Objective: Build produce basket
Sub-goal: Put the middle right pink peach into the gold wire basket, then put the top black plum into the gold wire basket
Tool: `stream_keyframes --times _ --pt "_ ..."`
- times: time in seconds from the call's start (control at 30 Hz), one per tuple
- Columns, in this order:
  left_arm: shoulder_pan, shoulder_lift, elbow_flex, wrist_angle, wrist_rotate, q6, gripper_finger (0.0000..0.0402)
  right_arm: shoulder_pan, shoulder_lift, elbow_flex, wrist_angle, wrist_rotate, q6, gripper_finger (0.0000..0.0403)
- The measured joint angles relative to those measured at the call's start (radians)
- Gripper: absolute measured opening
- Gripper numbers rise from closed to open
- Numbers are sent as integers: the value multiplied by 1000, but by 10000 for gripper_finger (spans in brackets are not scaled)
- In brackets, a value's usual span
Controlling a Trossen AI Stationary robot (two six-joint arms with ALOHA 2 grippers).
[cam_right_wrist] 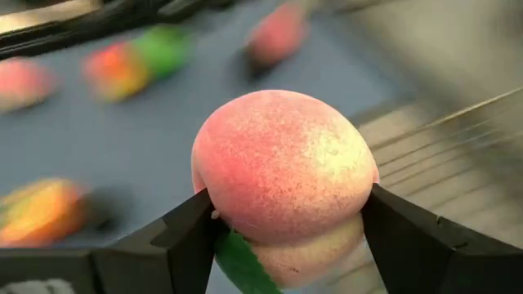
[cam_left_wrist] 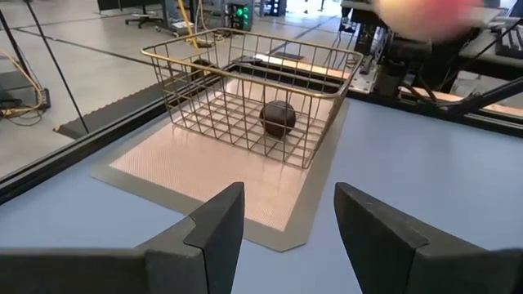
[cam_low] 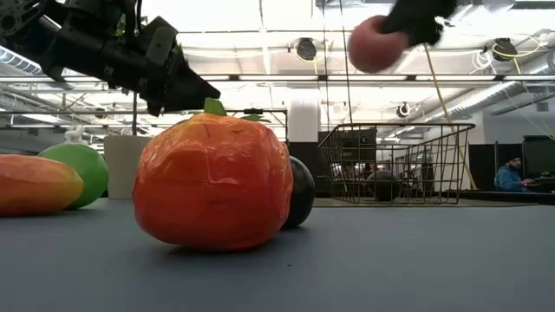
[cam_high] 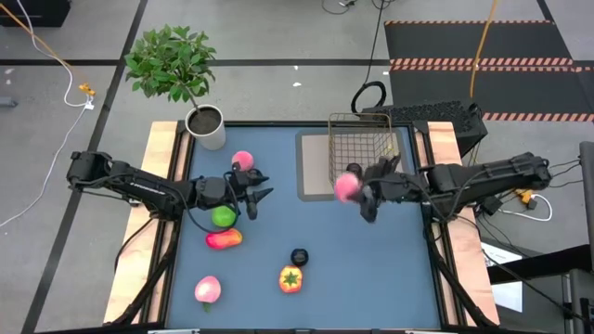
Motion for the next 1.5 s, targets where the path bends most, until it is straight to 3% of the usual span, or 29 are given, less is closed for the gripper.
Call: stream_keyframes --times 0.07,0.13,0.2,0.33,0.57,0.87,1.13,1.5 --pt "1 0 0 16 0 6 191 -46 13 25 11 192 -87 257" --pt "1 0 0 26 0 13 191 -132 34 39 42 271 -182 257" --pt "1 0 0 33 0 25 191 -251 62 39 67 198 -218 258" --pt "3 0 0 34 0 46 191 -475 175 38 64 -54 -203 258" --pt "3 0 0 15 0 67 191 -679 381 37 63 -130 -259 259" --pt "12 0 0 -14 0 99 191 -761 499 37 113 -225 -293 294" --pt "11 0 0 -14 0 82 191 -770 504 4 139 -233 -291 328" --pt "11 0 0 -74 0 12 191 -766 459 -6 148 -231 -344 338"
